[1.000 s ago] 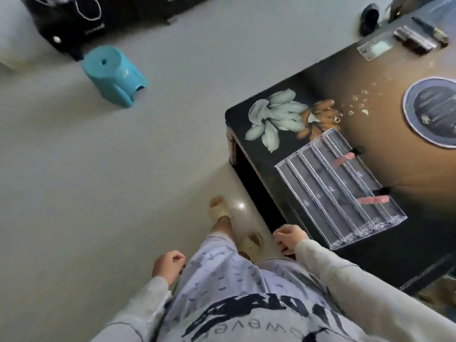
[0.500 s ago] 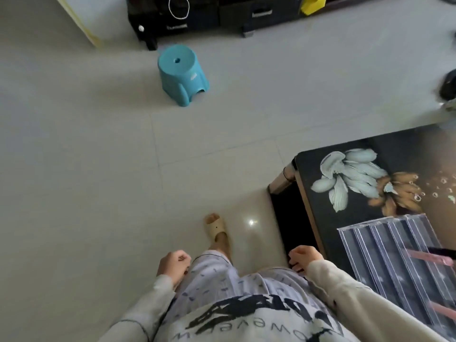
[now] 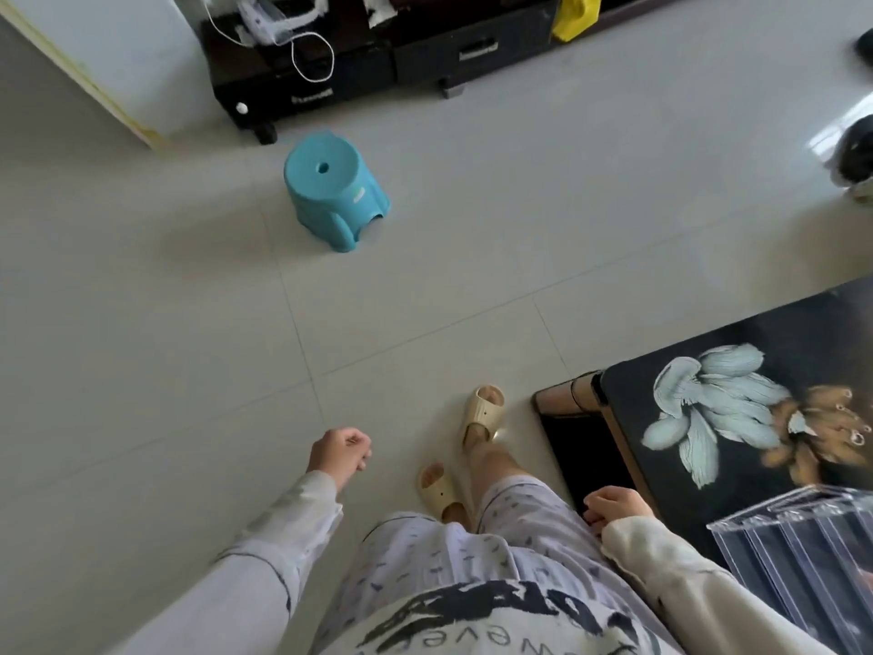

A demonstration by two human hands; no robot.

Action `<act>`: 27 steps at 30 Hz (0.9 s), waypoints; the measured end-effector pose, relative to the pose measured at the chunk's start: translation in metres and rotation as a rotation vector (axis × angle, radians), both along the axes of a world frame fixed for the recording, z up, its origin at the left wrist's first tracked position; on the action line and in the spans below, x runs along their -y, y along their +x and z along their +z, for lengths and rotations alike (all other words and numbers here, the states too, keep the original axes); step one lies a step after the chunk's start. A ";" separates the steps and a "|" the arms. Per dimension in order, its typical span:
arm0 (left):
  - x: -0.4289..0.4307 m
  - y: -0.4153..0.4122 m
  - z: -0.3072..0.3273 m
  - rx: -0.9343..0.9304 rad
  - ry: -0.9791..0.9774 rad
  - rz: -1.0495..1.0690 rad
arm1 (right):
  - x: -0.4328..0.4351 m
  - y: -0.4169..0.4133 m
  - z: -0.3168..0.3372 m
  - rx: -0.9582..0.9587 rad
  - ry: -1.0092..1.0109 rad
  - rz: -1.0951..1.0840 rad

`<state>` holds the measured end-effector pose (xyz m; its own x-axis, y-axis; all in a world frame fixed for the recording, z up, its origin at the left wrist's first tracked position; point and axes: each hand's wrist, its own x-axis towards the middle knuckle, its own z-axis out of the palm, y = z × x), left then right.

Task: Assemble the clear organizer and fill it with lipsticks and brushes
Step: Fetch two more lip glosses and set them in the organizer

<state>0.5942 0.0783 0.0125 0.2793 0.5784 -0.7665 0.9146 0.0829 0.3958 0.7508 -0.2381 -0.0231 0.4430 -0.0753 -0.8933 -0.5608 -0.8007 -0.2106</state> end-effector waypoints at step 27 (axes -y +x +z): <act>-0.151 0.389 -0.014 -0.110 -0.022 -0.403 | -0.157 0.293 0.007 0.047 0.086 -0.345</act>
<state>0.9836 0.2298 -0.0012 0.3958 0.4222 -0.8155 0.9122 -0.2829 0.2962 1.0442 -0.0810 -0.0164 0.4458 -0.1526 -0.8820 -0.7829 -0.5442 -0.3015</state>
